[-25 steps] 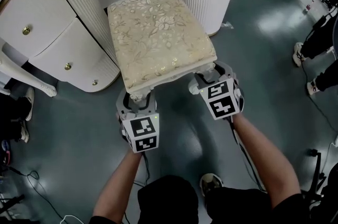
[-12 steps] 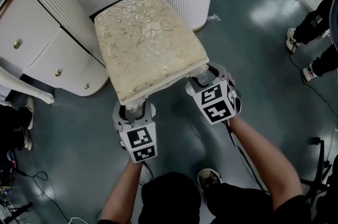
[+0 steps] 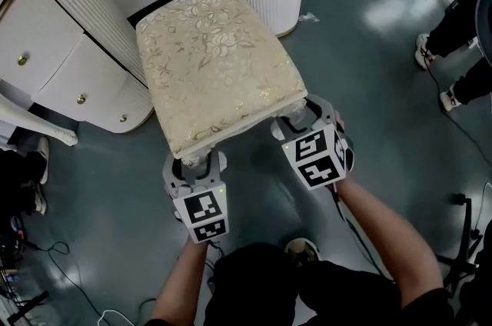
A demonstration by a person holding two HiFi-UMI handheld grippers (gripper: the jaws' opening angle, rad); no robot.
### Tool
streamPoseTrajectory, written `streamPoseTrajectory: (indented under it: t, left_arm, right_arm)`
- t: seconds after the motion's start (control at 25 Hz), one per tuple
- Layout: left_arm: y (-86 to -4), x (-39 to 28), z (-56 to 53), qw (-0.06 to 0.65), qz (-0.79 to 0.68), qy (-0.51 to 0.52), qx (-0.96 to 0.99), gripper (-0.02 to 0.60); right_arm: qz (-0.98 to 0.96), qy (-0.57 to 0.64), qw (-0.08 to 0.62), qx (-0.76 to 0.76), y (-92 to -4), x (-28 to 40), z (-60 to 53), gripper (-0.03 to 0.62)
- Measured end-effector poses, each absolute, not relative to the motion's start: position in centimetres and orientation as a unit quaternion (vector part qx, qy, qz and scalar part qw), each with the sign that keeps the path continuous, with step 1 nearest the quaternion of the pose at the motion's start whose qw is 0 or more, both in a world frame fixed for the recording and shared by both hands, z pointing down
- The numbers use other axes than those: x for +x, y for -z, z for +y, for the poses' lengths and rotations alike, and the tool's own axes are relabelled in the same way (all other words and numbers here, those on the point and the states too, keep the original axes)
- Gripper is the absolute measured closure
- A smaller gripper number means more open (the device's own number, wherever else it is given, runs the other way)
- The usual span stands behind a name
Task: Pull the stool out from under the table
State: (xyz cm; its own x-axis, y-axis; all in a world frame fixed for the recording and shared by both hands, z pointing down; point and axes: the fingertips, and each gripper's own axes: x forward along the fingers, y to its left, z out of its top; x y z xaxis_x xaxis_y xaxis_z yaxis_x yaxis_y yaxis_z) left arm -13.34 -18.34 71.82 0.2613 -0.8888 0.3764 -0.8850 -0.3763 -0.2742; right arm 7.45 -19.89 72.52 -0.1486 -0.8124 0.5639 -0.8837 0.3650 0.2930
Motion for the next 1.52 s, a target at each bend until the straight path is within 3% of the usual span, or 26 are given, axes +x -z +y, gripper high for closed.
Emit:
streamPoseTrajectory:
  t: [1.52]
  left_arm:
    - [-71.43,-12.86,-17.67,-0.048,0.561,0.274,-0.779,0.293]
  right_arm:
    - [-0.765,-0.070,0.346,0.539,-71.83,7.91,-19.66,0.335]
